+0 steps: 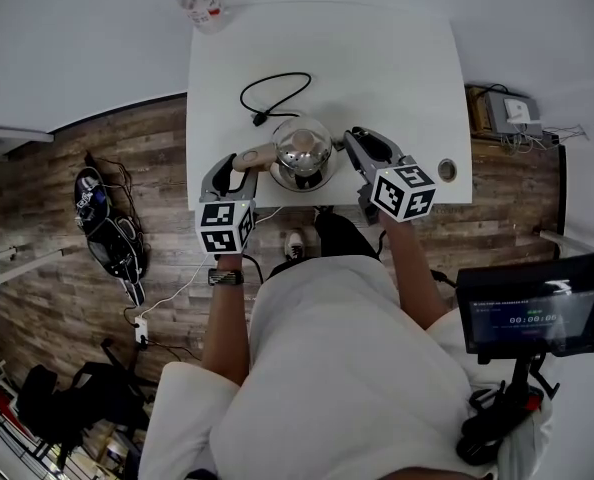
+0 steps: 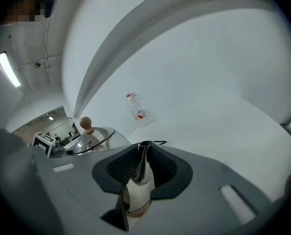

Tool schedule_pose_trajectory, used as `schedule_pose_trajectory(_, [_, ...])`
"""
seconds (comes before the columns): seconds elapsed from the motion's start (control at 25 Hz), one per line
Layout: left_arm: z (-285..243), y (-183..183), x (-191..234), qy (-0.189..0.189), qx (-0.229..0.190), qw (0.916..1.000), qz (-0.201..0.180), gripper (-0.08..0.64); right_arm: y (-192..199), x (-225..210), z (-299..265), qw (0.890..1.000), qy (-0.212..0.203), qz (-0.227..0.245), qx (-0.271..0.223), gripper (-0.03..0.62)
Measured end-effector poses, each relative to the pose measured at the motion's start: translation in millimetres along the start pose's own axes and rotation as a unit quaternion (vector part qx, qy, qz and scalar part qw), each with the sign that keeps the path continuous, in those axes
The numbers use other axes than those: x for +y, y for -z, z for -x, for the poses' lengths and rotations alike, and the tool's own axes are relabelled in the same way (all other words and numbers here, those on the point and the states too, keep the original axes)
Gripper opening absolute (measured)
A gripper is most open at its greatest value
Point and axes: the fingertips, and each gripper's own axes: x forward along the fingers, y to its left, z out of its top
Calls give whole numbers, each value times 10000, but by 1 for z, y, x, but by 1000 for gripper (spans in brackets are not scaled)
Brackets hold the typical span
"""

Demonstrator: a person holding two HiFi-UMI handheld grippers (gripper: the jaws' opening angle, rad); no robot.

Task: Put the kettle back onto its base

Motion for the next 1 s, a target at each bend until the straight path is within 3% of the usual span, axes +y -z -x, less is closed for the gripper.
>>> schedule_pose_trajectory(1.0, [-12, 11, -1, 54, 88, 9999, 124, 166, 7, -8, -4, 9999, 48, 10, -90, 72])
